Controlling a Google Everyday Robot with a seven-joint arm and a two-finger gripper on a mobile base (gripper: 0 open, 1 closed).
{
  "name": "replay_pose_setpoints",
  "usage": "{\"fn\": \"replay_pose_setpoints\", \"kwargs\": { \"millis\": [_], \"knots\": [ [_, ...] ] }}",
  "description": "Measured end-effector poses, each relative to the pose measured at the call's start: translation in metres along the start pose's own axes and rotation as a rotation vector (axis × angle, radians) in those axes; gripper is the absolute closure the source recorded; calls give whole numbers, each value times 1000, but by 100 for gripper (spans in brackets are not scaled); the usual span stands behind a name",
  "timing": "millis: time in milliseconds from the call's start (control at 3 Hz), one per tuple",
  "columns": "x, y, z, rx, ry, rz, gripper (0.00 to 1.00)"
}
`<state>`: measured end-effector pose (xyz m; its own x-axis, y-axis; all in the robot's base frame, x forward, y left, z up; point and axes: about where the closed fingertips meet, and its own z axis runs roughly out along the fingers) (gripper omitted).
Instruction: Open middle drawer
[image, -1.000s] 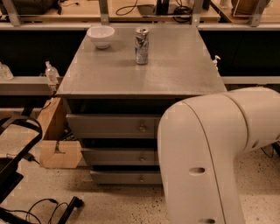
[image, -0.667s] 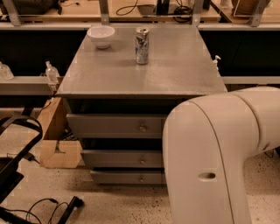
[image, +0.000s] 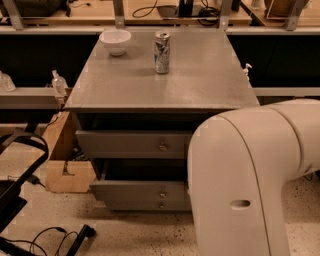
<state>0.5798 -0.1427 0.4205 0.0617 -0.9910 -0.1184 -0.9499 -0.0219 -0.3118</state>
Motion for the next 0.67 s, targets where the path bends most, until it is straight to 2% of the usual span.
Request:
{"fn": "replay_pose_setpoints", "kwargs": {
  "millis": [667],
  "knots": [
    [0, -1, -2, 0, 0, 0, 100]
  ]
}}
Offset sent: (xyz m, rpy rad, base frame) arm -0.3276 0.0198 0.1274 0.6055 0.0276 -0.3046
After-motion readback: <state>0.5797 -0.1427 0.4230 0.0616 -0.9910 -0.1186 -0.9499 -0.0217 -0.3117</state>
